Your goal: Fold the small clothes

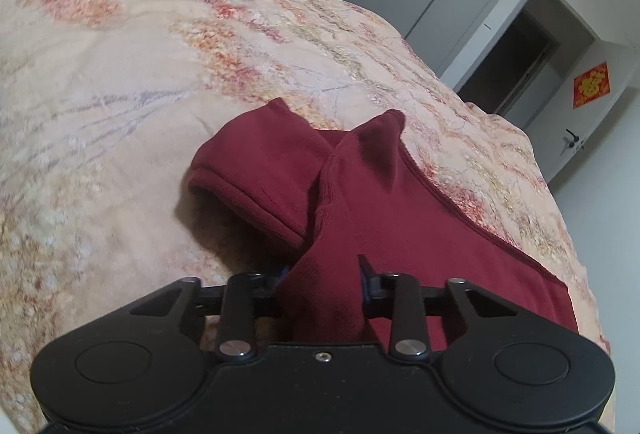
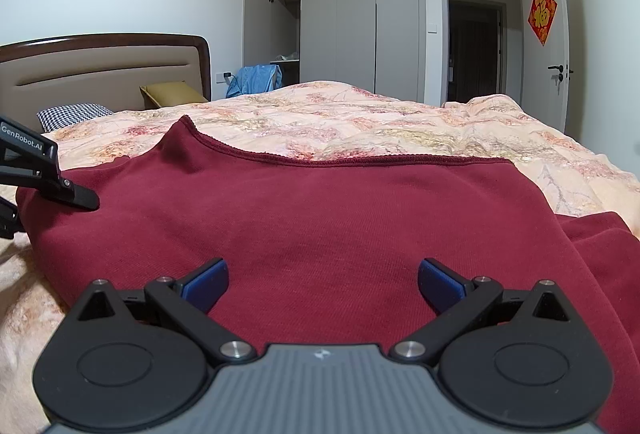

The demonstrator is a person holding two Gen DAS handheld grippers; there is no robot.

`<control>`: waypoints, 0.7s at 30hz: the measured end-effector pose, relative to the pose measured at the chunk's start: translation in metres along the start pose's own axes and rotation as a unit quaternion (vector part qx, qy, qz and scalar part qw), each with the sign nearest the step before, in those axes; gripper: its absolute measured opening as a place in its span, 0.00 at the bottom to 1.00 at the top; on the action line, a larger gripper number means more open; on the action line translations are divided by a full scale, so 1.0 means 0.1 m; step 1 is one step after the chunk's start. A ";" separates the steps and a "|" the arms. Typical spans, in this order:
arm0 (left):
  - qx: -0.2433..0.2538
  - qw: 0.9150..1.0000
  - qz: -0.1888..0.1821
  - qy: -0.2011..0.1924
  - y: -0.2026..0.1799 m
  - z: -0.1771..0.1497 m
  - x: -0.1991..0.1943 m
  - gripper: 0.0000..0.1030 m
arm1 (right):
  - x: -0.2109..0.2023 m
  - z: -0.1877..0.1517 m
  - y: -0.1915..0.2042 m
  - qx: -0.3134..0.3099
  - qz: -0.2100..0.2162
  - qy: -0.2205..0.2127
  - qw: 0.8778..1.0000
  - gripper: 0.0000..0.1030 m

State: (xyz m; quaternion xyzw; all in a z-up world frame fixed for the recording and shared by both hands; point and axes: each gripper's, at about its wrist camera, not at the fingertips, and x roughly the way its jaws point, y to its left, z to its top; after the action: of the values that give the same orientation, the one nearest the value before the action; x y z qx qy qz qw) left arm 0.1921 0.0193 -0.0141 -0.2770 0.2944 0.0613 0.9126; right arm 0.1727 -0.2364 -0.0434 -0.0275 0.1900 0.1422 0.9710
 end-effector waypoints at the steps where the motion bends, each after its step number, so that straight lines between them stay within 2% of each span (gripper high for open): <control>1: 0.007 1.000 0.000 -0.001 -0.02 0.01 0.00 0.26 | 0.00 0.00 0.00 0.000 0.000 0.000 1.000 1.00; 4: 0.029 1.000 -0.001 -0.006 -0.09 0.03 -0.03 0.21 | 0.00 0.02 0.00 0.003 0.001 0.005 1.000 1.00; 7: 0.051 0.999 -0.008 -0.009 -0.16 0.09 -0.06 0.19 | 0.00 0.13 -0.01 0.015 0.002 0.028 1.000 1.00; 12: 0.129 0.991 -0.037 -0.023 -0.47 0.24 -0.17 0.18 | -0.20 0.29 -0.11 0.039 -0.005 0.029 0.999 1.00; 14: 0.175 0.983 -0.050 -0.033 -0.68 0.29 -0.23 0.18 | -0.30 0.33 -0.18 0.039 -0.020 0.030 0.999 1.00; 16: 0.223 0.971 -0.066 -0.047 -0.94 0.29 -0.30 0.18 | -0.43 0.35 -0.30 0.040 -0.036 0.025 0.998 1.00; 21: 0.325 0.935 -0.128 -0.055 -1.68 0.09 -0.45 0.17 | -0.89 0.31 -0.64 0.030 -0.101 0.013 0.994 1.00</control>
State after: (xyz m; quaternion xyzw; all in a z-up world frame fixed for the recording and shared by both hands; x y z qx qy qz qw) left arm 0.2056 -0.1147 0.0965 0.0033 0.2094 -0.1404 0.9677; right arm 0.1231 -0.3180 0.0185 -0.0189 0.2030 0.0375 0.9783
